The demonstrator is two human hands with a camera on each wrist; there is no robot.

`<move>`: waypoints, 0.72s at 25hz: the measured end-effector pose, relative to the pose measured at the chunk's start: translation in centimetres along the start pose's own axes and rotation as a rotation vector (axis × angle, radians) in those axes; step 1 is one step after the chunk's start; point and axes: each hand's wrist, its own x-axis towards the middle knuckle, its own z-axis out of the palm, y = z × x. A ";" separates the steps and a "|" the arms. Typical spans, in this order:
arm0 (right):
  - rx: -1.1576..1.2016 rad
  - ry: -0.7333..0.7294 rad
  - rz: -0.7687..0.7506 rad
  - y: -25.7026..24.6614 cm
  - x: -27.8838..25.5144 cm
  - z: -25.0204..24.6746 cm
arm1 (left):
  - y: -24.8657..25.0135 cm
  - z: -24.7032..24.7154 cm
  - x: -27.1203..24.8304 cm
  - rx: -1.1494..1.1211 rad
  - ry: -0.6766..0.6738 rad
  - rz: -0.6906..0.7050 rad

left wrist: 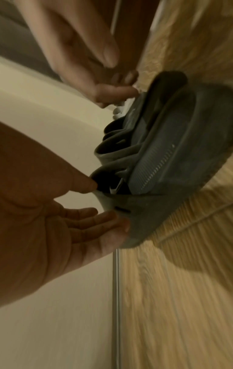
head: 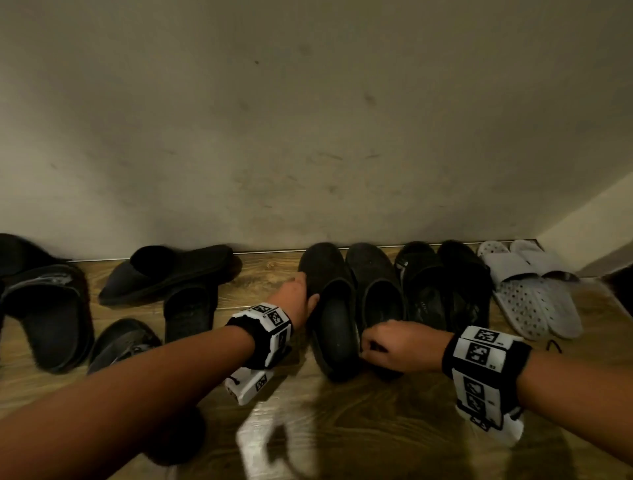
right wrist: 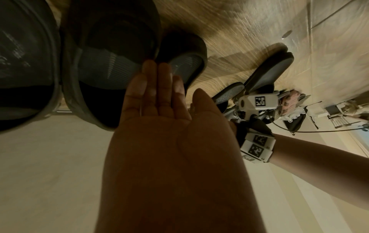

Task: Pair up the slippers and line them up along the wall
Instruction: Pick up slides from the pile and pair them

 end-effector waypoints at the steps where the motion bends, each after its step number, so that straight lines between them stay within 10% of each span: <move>1: -0.014 0.001 -0.004 -0.5 -0.1 -0.3 | -0.5 -0.8 -0.8 -0.007 -0.013 -0.014; 18: -0.334 -0.028 -0.350 -14.8 4.3 1.0 | -20.0 -11.9 -16.6 0.376 -0.158 -0.327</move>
